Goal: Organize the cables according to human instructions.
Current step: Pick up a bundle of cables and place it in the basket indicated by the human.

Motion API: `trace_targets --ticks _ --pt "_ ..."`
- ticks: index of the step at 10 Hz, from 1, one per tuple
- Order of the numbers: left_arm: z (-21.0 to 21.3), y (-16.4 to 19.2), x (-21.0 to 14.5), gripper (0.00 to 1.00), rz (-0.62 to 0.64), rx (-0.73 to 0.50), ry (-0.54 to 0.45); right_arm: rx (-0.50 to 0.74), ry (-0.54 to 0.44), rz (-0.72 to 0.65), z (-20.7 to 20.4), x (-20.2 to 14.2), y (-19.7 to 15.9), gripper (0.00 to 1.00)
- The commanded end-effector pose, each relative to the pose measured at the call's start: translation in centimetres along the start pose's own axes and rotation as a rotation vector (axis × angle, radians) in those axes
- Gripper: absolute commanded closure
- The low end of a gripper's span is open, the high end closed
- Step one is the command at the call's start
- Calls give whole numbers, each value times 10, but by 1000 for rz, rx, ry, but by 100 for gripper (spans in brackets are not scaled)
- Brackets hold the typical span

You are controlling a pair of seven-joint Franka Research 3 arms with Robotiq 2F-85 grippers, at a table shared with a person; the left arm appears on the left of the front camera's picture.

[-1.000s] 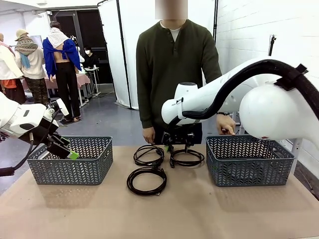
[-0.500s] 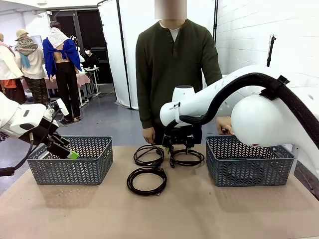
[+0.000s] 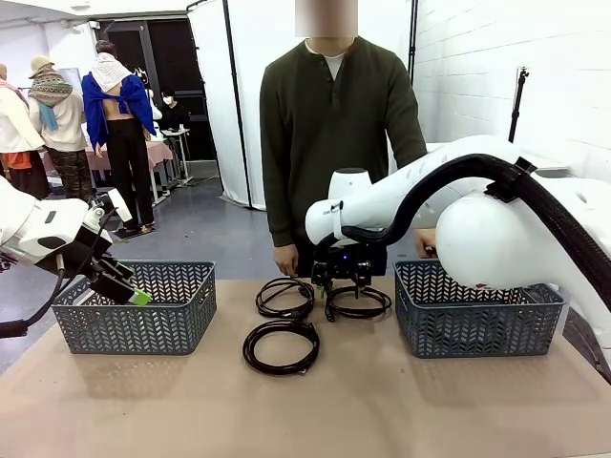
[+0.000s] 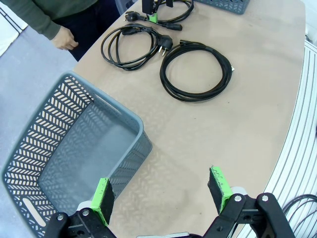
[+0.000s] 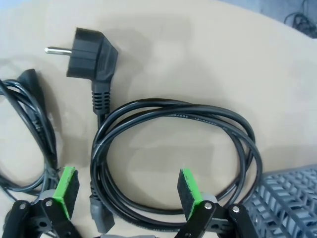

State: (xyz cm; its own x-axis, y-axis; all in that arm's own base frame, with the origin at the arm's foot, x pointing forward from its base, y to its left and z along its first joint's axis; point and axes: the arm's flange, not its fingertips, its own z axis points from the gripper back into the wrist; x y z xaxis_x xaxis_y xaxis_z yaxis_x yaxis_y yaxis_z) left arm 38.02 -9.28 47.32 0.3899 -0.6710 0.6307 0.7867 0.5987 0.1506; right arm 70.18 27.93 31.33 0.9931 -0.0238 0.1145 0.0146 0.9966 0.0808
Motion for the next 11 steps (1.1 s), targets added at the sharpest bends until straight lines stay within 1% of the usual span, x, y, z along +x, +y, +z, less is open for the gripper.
trace_targets --ticks 1,4,9,11 --pt "-1 3 -2 0 5 -3 -6 -62 -6 -23 -3 8 4 0" --pt "-1 3 -2 0 5 -3 -6 -94 -13 -17 -9 6 5 0" --pt "-1 3 -2 0 5 -3 -6 -109 3 -35 -22 10 8 0" --pt "-1 3 -2 0 5 -3 -6 -107 -7 -41 -23 13 8 0"
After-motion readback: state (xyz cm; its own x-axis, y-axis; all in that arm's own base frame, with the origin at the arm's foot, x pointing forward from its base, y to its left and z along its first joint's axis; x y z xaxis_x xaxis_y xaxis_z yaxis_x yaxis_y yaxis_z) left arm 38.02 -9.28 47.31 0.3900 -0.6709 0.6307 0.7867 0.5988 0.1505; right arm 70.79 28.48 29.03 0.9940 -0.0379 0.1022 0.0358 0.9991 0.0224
